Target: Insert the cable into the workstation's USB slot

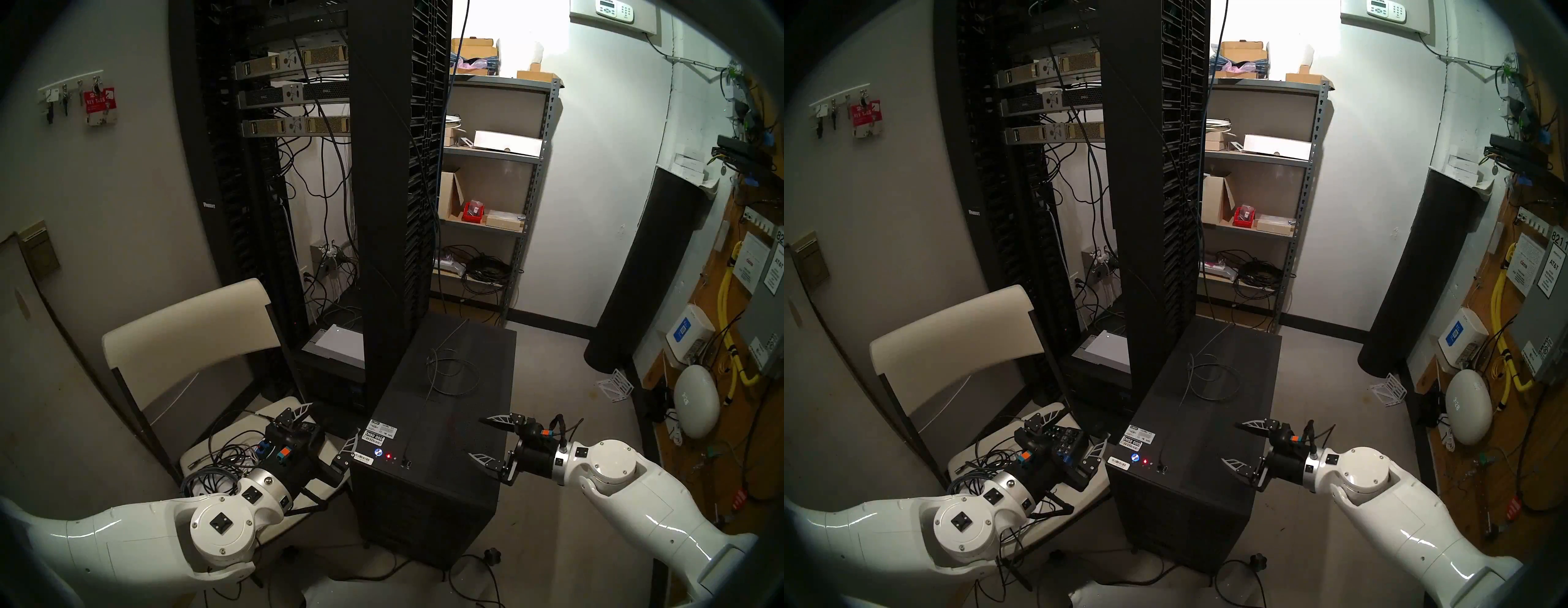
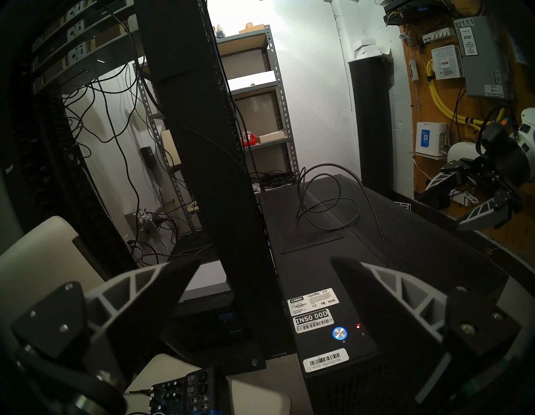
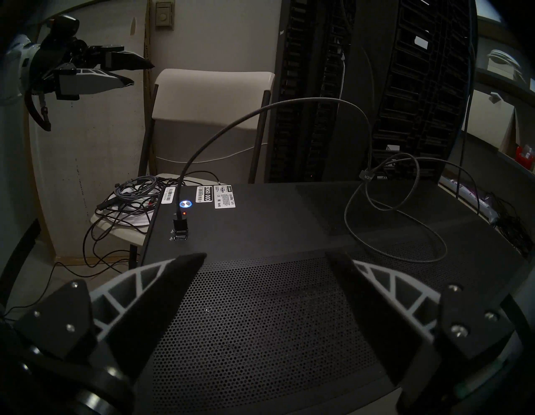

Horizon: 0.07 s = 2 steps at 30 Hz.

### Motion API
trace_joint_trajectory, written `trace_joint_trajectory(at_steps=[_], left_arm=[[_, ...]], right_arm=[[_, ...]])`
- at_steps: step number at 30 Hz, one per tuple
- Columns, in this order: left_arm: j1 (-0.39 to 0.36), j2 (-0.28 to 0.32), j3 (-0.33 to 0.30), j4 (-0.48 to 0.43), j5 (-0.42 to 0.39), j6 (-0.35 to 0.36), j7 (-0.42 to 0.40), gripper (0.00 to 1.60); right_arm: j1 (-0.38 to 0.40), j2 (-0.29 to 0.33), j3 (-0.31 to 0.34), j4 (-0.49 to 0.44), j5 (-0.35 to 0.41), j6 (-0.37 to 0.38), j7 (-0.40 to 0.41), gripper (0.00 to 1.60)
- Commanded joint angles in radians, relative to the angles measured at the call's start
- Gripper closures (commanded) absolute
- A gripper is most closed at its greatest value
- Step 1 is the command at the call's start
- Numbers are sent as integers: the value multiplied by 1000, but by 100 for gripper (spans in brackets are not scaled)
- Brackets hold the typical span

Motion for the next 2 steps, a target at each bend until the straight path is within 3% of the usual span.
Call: trace_joint_trajectory(at_steps=[1, 2], left_arm=[[-5, 3, -5, -11, 1, -8, -2, 0], [-5, 3, -5, -11, 1, -8, -2, 0]], right_arm=[[7, -1, 2, -17, 3, -7, 4, 0], [7, -1, 2, -17, 3, -7, 4, 0]])
